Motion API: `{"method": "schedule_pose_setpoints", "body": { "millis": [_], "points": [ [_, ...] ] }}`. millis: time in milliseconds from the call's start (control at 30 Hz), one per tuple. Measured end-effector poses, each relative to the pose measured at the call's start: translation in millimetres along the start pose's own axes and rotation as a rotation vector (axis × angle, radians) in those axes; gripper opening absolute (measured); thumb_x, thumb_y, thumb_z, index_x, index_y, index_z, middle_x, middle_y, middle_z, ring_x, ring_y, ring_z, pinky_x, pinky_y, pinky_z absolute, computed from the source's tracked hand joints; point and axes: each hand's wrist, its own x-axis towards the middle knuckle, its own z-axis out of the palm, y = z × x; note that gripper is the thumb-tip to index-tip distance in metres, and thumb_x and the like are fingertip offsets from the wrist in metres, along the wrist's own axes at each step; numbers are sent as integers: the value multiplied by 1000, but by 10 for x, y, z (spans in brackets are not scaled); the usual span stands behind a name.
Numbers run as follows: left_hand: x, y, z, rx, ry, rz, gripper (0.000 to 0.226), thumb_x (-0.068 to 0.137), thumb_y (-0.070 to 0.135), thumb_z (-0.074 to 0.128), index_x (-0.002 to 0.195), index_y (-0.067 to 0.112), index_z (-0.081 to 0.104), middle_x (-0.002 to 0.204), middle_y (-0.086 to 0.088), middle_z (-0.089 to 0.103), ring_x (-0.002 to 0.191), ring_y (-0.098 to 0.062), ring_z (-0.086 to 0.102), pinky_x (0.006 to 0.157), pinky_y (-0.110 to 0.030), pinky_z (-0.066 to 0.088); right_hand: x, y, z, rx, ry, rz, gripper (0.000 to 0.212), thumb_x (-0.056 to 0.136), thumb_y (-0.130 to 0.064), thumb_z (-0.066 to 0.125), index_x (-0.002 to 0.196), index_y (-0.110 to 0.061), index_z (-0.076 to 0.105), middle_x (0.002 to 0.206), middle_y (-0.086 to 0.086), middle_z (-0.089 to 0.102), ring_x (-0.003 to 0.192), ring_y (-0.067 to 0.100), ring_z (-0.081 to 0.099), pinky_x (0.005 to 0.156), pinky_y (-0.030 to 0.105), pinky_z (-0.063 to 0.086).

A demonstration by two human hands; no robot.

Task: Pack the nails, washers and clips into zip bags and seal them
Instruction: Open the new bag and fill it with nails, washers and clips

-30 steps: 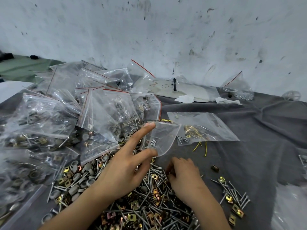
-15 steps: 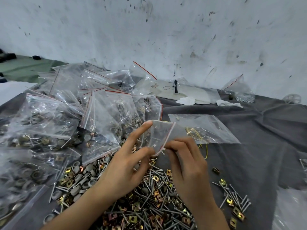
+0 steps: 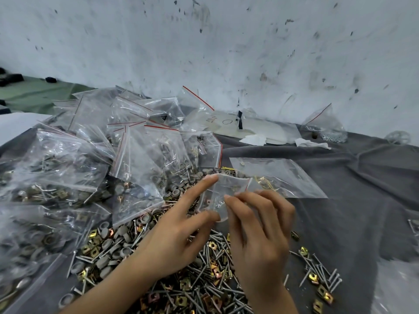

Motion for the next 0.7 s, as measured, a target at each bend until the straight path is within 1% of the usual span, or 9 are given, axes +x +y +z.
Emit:
{"method": "schedule_pose_setpoints", "body": {
  "millis": [67, 133, 233, 267, 333, 433, 500, 633, 700],
  "points": [
    [-1, -10, 5, 0, 17, -2, 24, 96, 18, 48, 97, 5, 68, 153, -14, 29, 142, -24, 30, 111, -28, 33, 10, -5, 30, -15, 7, 39, 26, 90, -25, 62, 109, -10, 70, 118, 9, 58, 115, 25, 47, 95, 41, 43],
    [-1, -33, 5, 3, 47, -17, 20, 94, 15, 51, 98, 6, 68, 152, -14, 30, 141, -24, 31, 111, -27, 33, 25, -21, 37, 76, 29, 145, 30, 91, -27, 58, 116, -12, 63, 125, 9, 49, 119, 25, 46, 100, 37, 38],
    [-3, -63, 6, 11, 97, -54, 16, 92, 15, 53, 97, 9, 67, 151, -14, 32, 141, -23, 33, 110, -21, 31, 17, 31, 38, 187, 19, 390, 12, 88, -11, 54, 98, -10, 62, 104, -1, 52, 103, 19, 52, 91, 26, 41],
    [-2, -70, 5, 10, 118, -65, 15, 92, 16, 53, 97, 11, 66, 151, -13, 32, 141, -22, 33, 110, -19, 31, 13, 63, 47, 154, -68, 479, 11, 87, -7, 54, 92, -13, 62, 96, -7, 52, 98, 18, 52, 87, 27, 42],
    [-1, -83, 4, -2, 158, -79, 14, 92, 16, 53, 97, 12, 65, 151, -12, 33, 140, -18, 33, 108, -20, 35, -23, 140, 89, 49, -426, 591, 14, 87, -10, 57, 93, -20, 65, 93, -12, 55, 100, 16, 48, 86, 24, 38],
    [4, -99, -1, -13, 195, -95, 15, 93, 17, 52, 98, 12, 65, 150, -11, 33, 141, -20, 33, 107, -31, 39, -138, 188, 165, -51, -916, 573, 19, 92, -28, 55, 108, -28, 64, 112, -9, 56, 113, 15, 40, 97, 26, 33],
    [10, -104, -4, -14, 202, -94, 14, 93, 17, 51, 99, 13, 64, 150, -12, 34, 141, -22, 33, 107, -35, 39, -193, 172, 212, -60, -1059, 601, 25, 92, -35, 55, 116, -30, 61, 118, -7, 52, 118, 16, 38, 101, 30, 33],
    [7, -106, -1, -7, 184, -89, 14, 92, 16, 52, 98, 12, 65, 150, -12, 33, 141, -21, 32, 107, -28, 38, -192, 152, 240, -58, -1002, 636, 6, 89, -34, 60, 94, -33, 57, 108, -8, 53, 112, 16, 39, 94, 31, 36],
    [2, -101, -1, -7, 172, -87, 17, 92, 16, 52, 97, 9, 67, 150, -13, 33, 141, -17, 32, 105, -20, 37, -195, 170, 232, -49, -985, 621, 16, 88, -31, 61, 83, -34, 46, 101, -9, 51, 109, 16, 39, 91, 31, 36]
  ]
}}
